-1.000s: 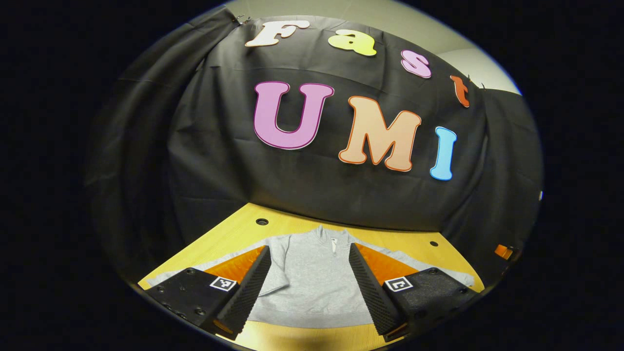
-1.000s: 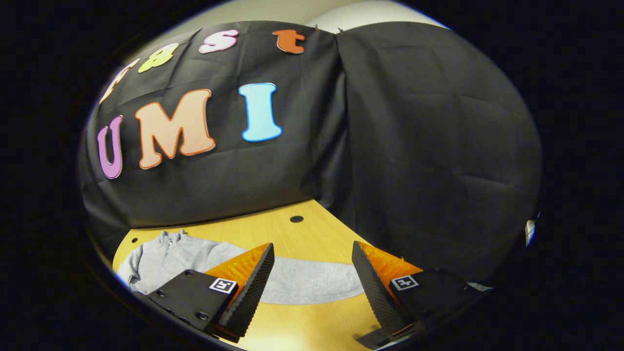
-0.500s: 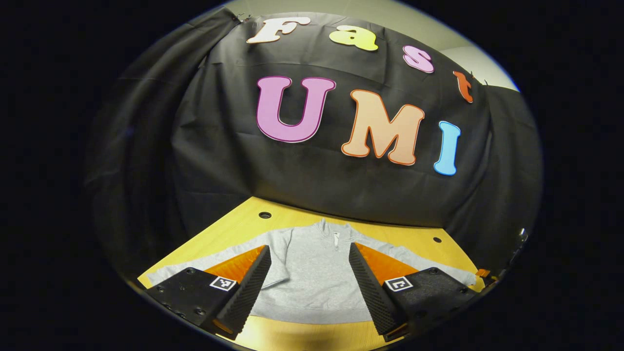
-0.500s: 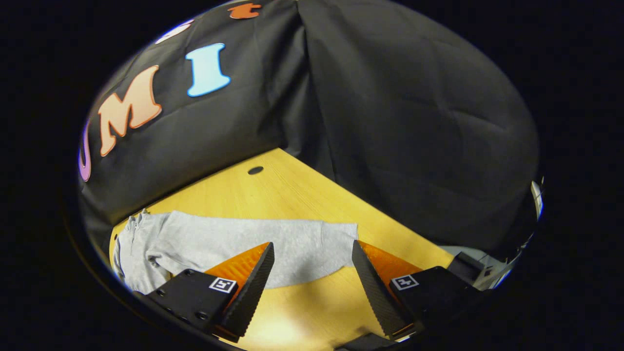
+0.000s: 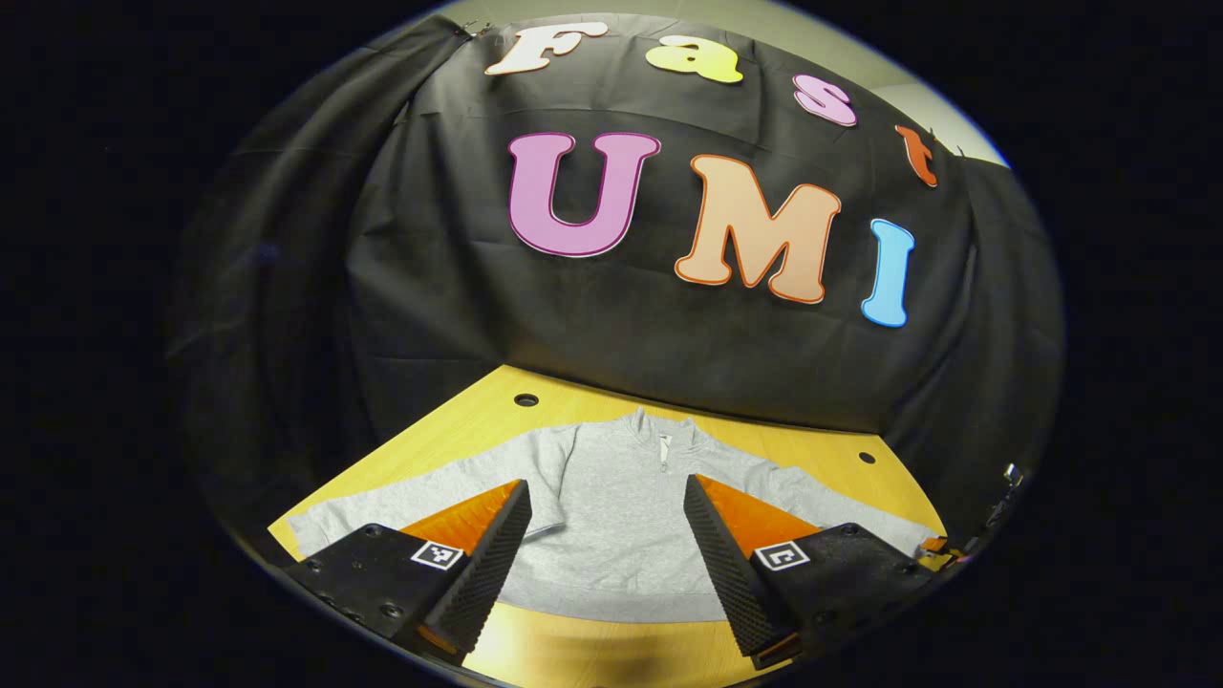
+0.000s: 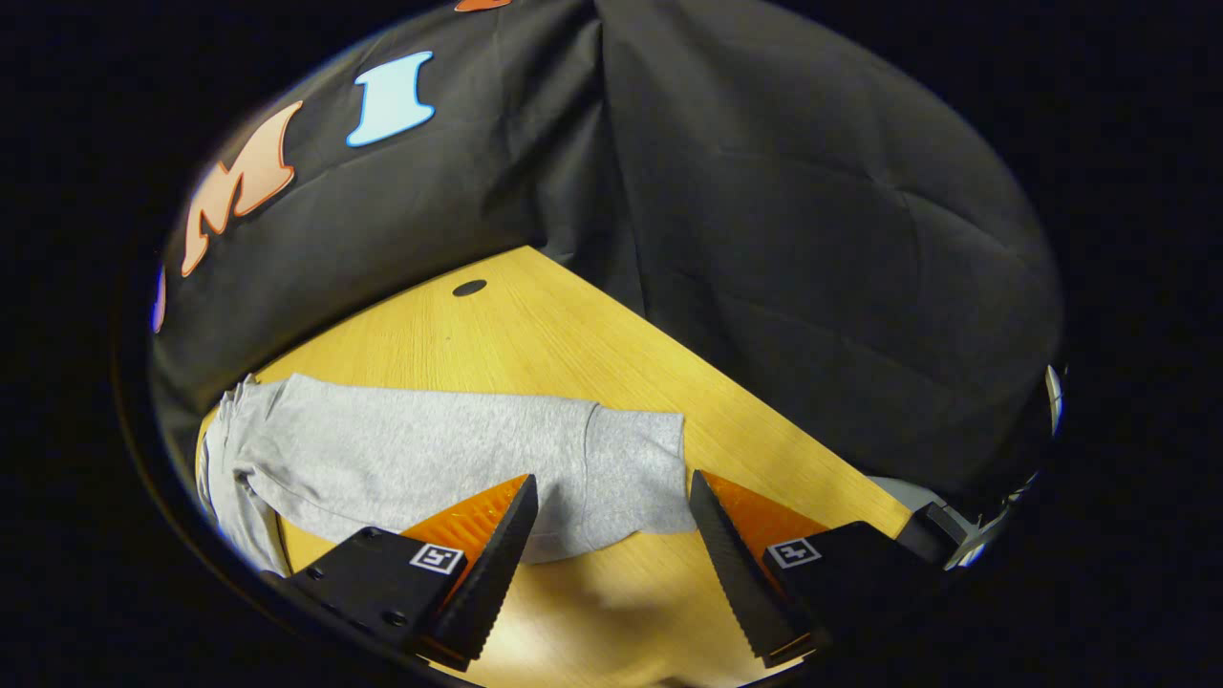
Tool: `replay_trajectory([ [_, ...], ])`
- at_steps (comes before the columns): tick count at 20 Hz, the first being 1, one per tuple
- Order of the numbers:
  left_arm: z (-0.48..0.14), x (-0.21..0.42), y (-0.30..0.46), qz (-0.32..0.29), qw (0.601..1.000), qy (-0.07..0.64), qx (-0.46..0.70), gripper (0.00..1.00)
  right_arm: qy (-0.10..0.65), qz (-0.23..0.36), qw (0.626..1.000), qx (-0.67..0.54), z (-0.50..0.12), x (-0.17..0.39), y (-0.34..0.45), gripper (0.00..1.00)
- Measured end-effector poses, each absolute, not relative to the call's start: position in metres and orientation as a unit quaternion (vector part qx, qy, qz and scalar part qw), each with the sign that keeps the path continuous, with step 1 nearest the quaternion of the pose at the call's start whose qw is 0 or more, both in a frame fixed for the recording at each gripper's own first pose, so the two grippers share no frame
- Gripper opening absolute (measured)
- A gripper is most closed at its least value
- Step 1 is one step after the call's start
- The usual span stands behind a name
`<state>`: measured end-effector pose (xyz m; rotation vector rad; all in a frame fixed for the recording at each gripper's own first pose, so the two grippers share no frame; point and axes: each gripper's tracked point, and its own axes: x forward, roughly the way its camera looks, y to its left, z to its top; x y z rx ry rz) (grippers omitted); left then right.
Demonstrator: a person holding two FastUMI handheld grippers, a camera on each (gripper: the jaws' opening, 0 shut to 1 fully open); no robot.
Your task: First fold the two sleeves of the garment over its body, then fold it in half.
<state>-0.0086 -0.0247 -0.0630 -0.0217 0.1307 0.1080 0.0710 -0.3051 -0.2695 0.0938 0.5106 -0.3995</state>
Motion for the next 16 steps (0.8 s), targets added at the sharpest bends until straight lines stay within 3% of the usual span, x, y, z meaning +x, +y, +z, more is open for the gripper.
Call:
replay_trajectory([
  [5,-0.062,-0.014,-0.036,0.057,0.996,0.061,-0.008,0.94,0.268,-0.188,0.944,0.025,-0.266,0.073,-0.299,0.82],
  [9,-0.069,-0.021,-0.045,0.062,0.996,0.061,-0.016,0.94,0.281,-0.167,0.944,0.045,-0.262,0.073,-0.285,0.45],
  [10,-0.072,-0.023,-0.046,0.063,0.996,0.061,-0.017,0.94,0.283,-0.168,0.943,0.051,-0.261,0.075,-0.283,0.24],
  [14,-0.083,-0.033,-0.048,0.065,0.995,0.068,-0.016,0.94,0.289,-0.173,0.941,0.037,-0.26,0.073,-0.285,0.08],
  [16,-0.087,-0.036,-0.046,0.068,0.995,0.073,-0.015,0.94,0.292,-0.177,0.939,0.031,-0.259,0.072,-0.286,0.08],
])
